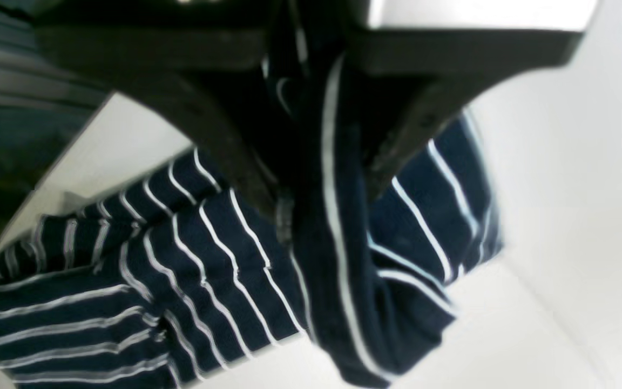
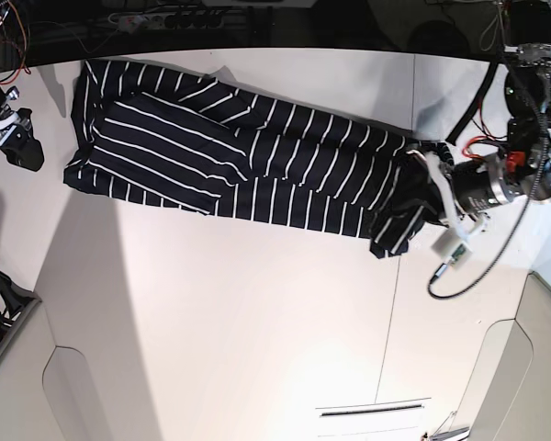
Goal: Fold the T-shirt properly
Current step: 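Carry the strip end with the left gripper toward the right gripper, then fold the strip in half with both grippers, stacking the ends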
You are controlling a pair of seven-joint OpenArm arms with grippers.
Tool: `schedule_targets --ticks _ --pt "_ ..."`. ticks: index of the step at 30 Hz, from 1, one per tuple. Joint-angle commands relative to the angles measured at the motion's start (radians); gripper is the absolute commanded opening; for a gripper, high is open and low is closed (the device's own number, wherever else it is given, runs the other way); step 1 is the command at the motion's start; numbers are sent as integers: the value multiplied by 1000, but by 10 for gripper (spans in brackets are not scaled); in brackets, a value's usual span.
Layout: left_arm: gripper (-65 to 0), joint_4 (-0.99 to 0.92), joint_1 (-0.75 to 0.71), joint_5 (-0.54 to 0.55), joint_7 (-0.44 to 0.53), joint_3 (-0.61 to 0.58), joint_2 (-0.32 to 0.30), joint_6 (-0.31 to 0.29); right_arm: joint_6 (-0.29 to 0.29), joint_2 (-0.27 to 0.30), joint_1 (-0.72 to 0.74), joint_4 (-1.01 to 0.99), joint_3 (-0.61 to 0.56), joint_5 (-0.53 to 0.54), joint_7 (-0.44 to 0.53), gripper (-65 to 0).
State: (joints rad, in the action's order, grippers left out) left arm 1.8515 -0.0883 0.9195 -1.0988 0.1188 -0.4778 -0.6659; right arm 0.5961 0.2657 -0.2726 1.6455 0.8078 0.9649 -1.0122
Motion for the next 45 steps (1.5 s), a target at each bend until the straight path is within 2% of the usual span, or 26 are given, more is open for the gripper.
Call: schedule_targets --ticks 1,5,8,11,12,14,16,18,25,30,41,43,45 --pt "-650 14 15 -12 42 -16 6 10 7 17 1 16 8 19 13 -474" --pt "-650 13 25 -122 57 -97 92 19 7 16 -2 16 8 19 -3 -474" --pt "-650 -6 25 -214 104 -146 134 19 7 16 -3 16 8 19 -8 -473" --pt "-650 -37 25 -254 152 -183 166 32 7 16 -6 16 8 19 -18 -401" --pt "-612 -44 24 -260 161 -191 178 39 7 16 -9 15 8 19 -18 -365" --pt "-482 -55 24 -267 172 -199 200 45 7 15 -14 15 8 19 -17 -315" --pt "-355 -64 24 -266 180 -199 220 45 7 10 -20 14 8 18 -17 -302" --pt "-296 -68 24 -261 183 -199 235 45 7 -1 -23 9 8 7 -16 -303" --pt "-293 -68 24 -184 183 -199 264 45 11 -34 -21 -78 -48 9 -13 -302" --pt "-294 -68 24 -180 182 -199 270 45 14 -34 -21 -146 -127 11 29 -302" --pt "-294 -67 24 -184 174 -199 269 45 14 -36 -18 -167 -266 -24 43 -308" --pt "-294 -64 25 -183 175 -199 269 45 14 -36 -18 -167 -267 -32 44 -357" --pt "-294 -57 24 -183 175 -198 269 45 14 -35 -18 -167 -267 -45 47 -473"
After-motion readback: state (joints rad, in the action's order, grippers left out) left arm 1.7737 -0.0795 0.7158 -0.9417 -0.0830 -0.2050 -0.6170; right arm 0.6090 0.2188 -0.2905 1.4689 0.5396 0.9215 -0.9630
